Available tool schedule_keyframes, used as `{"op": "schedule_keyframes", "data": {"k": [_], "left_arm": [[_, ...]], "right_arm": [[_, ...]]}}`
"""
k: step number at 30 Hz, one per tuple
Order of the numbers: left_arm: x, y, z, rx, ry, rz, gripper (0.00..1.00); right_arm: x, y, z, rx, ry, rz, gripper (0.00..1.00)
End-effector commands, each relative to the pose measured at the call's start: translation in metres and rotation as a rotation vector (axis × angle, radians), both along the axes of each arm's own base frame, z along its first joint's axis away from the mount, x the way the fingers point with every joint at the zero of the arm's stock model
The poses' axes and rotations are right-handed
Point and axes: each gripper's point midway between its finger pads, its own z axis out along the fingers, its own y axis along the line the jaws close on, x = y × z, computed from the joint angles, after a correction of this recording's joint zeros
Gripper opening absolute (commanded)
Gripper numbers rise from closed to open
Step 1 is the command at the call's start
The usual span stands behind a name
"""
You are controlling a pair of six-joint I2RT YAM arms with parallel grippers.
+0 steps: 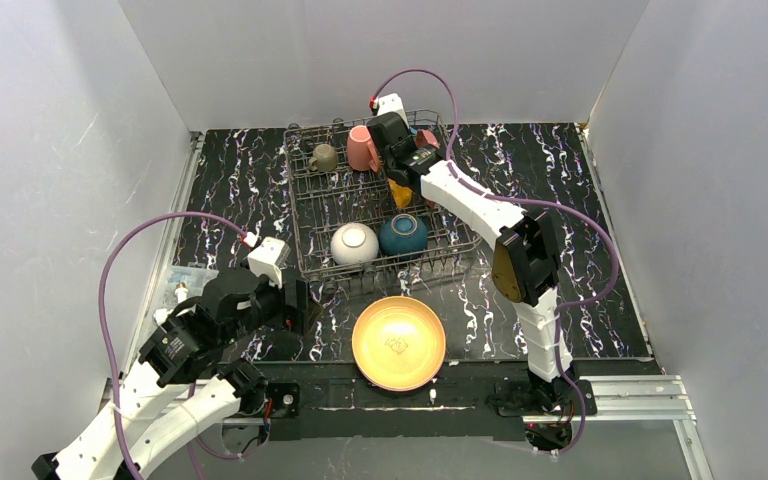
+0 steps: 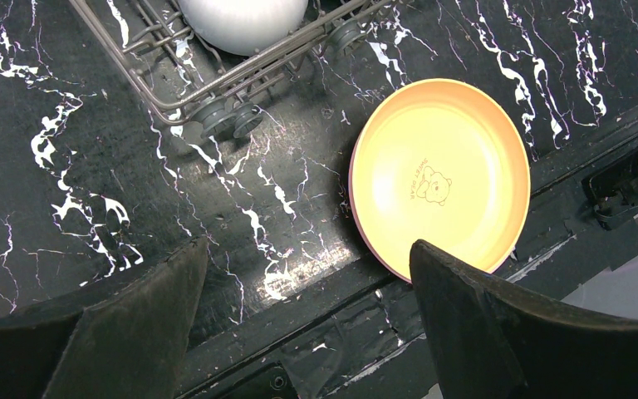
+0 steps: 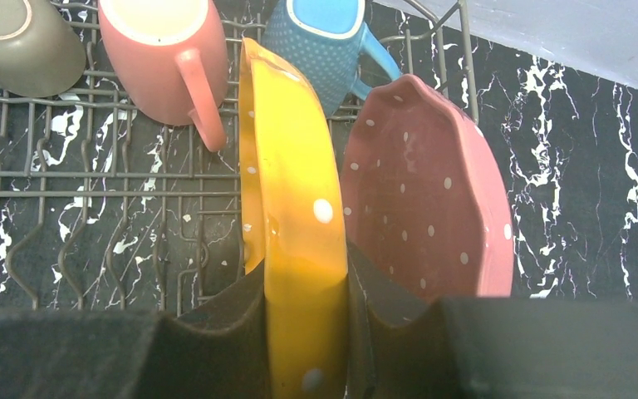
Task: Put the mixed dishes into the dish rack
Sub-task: Insert the plate into the dish rack.
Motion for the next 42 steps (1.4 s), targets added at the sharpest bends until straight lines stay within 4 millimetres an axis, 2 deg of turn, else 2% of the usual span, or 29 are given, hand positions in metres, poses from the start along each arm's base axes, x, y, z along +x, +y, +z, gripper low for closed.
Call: {"op": "schedule_keyframes", "data": {"k": [1,16,25,35,42], "left_arm": [[0.002,0.004,-0.001,0.018,-0.012,0.009,0.91],[0.002,0.003,-0.002,0.018,-0.009,0.008,0.91],[0.002,0.003,-0.002,0.018,-0.008,0.005,0.91],[0.001,0.003,-0.001,0.016,-0.011,0.006,0.91],[0.001,0.003,-0.001,0.015,-0.01,0.005,0.91]], "right_arm": [[0.0,0.002,0.004,0.051,-0.015,-0.023,0.01],[-0.014,0.007,-0.034,0.011,0.067,-0.011,0.01],[-0.009,0.017,-0.031,0.025,0.104,-0.041,0.01],[-0.009,0.019,-0.048,0.011,0.134,-0.095,0.01],[-0.014,0.02,-0.053,0.017,0.145,-0.093,0.01]]}}
